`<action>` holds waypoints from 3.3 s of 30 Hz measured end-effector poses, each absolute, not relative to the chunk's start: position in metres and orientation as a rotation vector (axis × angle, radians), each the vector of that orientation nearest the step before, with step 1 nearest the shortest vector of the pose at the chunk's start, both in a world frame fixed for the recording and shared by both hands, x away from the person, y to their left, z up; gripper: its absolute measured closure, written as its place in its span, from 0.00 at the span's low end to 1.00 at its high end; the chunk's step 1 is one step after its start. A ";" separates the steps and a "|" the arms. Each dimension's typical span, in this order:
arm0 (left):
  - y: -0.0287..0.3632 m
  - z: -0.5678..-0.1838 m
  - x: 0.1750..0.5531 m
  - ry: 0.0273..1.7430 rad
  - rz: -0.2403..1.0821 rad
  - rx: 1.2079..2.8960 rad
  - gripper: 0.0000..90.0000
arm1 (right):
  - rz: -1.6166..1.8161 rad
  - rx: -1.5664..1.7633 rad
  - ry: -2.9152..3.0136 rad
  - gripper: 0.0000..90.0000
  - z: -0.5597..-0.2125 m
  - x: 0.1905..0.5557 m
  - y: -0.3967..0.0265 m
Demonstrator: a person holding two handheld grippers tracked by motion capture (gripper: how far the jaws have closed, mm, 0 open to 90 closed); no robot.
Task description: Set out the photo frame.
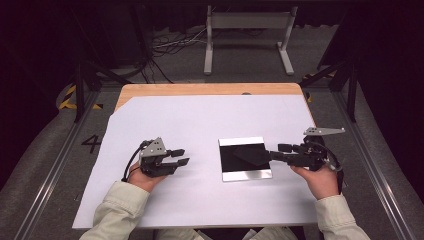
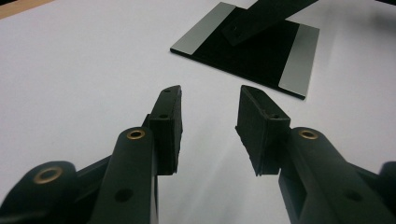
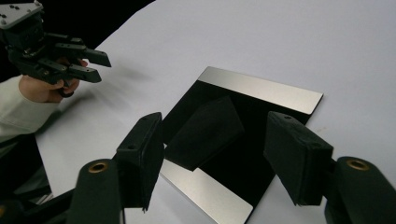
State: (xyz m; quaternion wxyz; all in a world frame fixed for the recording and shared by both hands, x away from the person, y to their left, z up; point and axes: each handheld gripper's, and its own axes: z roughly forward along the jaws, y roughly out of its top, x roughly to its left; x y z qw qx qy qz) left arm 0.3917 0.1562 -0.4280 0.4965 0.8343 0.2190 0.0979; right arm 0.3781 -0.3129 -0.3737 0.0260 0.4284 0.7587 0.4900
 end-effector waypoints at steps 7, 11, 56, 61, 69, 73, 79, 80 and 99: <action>0.156 -0.429 0.392 0.529 0.235 2.021 0.67 | 1.582 1.485 2.340 0.39 -0.383 0.387 -0.313; 0.156 -0.429 0.391 0.531 0.230 2.022 0.66 | 1.602 1.563 2.338 0.37 -0.387 0.391 -0.312; 0.156 -0.429 0.391 0.536 0.226 2.028 0.65 | 1.542 1.728 2.438 0.47 -0.415 0.405 -0.278; 0.156 -0.429 0.391 0.532 0.225 2.028 0.65 | 1.563 1.724 2.411 0.53 -0.414 0.405 -0.278; 0.156 -0.429 0.391 0.533 0.221 2.027 0.65 | 1.530 1.719 2.414 0.64 -0.412 0.406 -0.277; 0.157 -0.429 0.391 0.530 0.223 2.029 0.65 | 1.513 1.719 2.418 0.65 -0.411 0.406 -0.277; 0.157 -0.429 0.391 0.530 0.225 2.027 0.65 | 1.485 1.719 2.441 0.66 -0.408 0.405 -0.277; 0.157 -0.429 0.391 0.530 0.223 2.026 0.65 | 1.481 1.716 2.446 0.66 -0.408 0.404 -0.278; 0.155 -0.429 0.391 0.525 0.225 2.028 0.65 | 1.545 1.596 2.523 0.83 -0.390 0.393 -0.281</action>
